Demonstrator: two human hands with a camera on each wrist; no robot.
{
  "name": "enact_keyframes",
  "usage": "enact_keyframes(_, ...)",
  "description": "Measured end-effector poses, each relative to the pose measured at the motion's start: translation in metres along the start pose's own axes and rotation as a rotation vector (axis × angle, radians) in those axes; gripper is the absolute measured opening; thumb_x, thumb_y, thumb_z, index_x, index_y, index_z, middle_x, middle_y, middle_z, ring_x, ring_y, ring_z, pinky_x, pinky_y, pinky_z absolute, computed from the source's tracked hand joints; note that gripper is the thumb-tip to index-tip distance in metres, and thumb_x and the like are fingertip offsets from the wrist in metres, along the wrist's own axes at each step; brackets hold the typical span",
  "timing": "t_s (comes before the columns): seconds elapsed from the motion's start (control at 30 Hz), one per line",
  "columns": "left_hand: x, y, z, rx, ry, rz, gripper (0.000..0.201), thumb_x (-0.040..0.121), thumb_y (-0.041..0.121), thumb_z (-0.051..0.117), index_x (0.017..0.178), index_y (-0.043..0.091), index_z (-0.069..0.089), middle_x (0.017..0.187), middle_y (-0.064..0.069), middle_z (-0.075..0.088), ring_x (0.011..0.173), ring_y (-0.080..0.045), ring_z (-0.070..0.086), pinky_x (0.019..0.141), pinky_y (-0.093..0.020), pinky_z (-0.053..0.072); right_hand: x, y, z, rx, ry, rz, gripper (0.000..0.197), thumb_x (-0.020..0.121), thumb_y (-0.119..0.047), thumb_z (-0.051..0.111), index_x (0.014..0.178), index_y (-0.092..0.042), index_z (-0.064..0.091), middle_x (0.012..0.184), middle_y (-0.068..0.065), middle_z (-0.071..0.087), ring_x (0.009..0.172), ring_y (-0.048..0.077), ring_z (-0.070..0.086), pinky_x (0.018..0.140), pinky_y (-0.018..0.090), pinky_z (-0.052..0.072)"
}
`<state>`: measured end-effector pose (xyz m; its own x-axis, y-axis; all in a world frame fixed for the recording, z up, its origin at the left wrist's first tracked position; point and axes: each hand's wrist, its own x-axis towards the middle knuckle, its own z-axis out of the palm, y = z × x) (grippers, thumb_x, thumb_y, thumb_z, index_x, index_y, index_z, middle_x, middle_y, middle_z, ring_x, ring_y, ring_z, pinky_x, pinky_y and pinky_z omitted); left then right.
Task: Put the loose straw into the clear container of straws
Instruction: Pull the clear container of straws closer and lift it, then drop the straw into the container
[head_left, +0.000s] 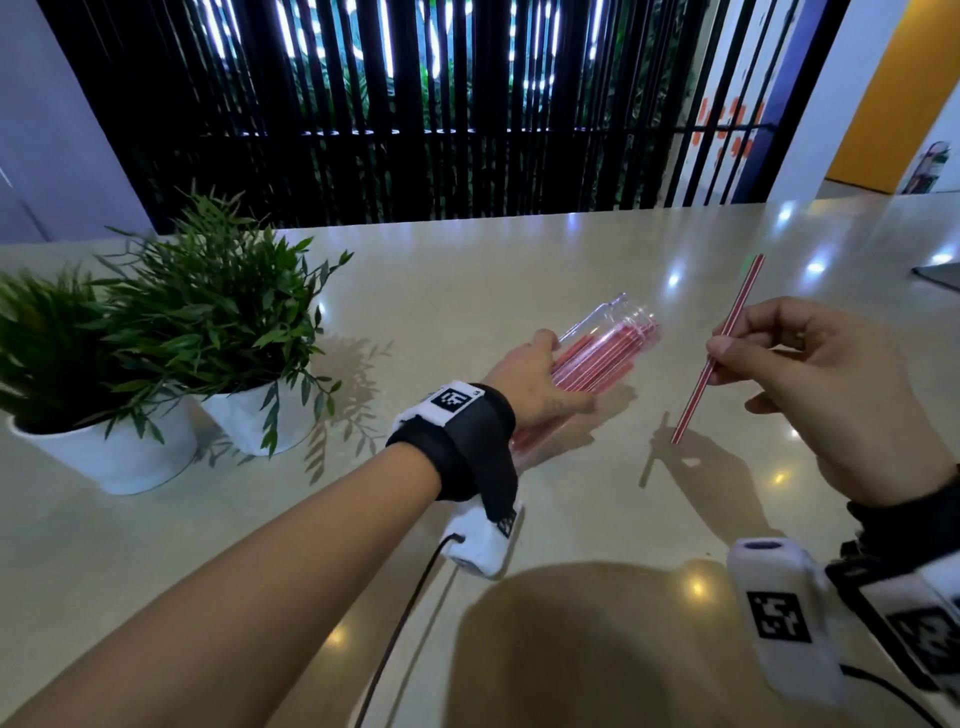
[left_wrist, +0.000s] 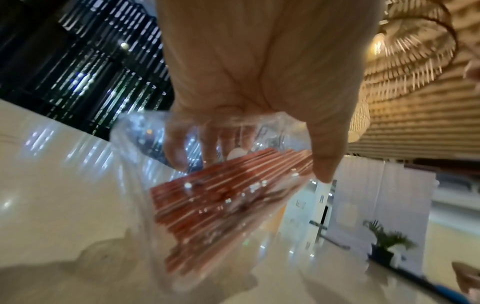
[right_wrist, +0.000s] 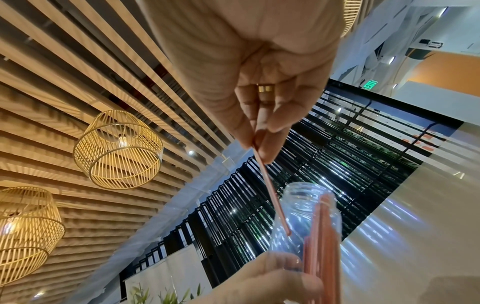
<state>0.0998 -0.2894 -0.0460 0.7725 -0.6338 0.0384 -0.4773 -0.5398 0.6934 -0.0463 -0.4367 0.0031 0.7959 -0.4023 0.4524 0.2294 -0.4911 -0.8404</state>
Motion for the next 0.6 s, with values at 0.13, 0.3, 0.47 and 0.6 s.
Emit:
enact_keyframes(0.13, -0.019, 0.004, -0.013, -0.165, 0.111, 0.009, 0.085, 0.057, 0.043, 0.065, 0.129, 0.015, 0.032, 0.1, -0.008, 0.062, 0.09, -0.025, 0.059, 0.079, -0.03, 0.046, 0.002, -0.015, 0.004, 0.025, 0.012, -0.032, 0.022, 0.079, -0.01, 0.062, 0.064, -0.024, 0.055, 0.053, -0.007, 0.059, 0.053, -0.003, 0.063, 0.04, 0.009, 0.041)
enact_keyframes(0.3, -0.047, 0.005, -0.024, -0.293, 0.199, 0.061, 0.07, 0.057, 0.039, 0.072, 0.118, 0.025, 0.041, 0.089, 0.005, 0.063, 0.085, -0.019, 0.065, 0.085, -0.034, 0.053, 0.005, -0.045, 0.009, 0.041, 0.014, -0.124, 0.017, 0.08, -0.01, 0.06, 0.068, -0.021, 0.056, 0.057, -0.005, 0.06, 0.054, -0.002, 0.064, 0.041, 0.01, 0.042)
enact_keyframes(0.47, -0.074, 0.004, -0.033, -0.409, 0.258, 0.079, 0.067, 0.053, 0.04, 0.076, 0.11, 0.023, 0.044, 0.095, 0.011, 0.063, 0.086, -0.011, 0.065, 0.085, -0.031, 0.052, 0.006, -0.078, 0.017, 0.054, -0.005, -0.208, 0.019, 0.081, -0.009, 0.059, 0.069, -0.023, 0.057, 0.063, -0.003, 0.061, 0.055, -0.002, 0.062, 0.044, 0.01, 0.042)
enact_keyframes(0.6, -0.093, 0.003, -0.037, -0.505, 0.3, 0.1, 0.074, 0.046, 0.045, 0.073, 0.11, 0.022, 0.045, 0.096, 0.009, 0.065, 0.084, -0.009, 0.068, 0.078, -0.024, 0.055, 0.008, -0.105, 0.027, 0.092, -0.001, -0.285, 0.02, 0.082, -0.01, 0.058, 0.07, -0.025, 0.057, 0.067, -0.002, 0.062, 0.058, -0.002, 0.062, 0.046, 0.01, 0.043)
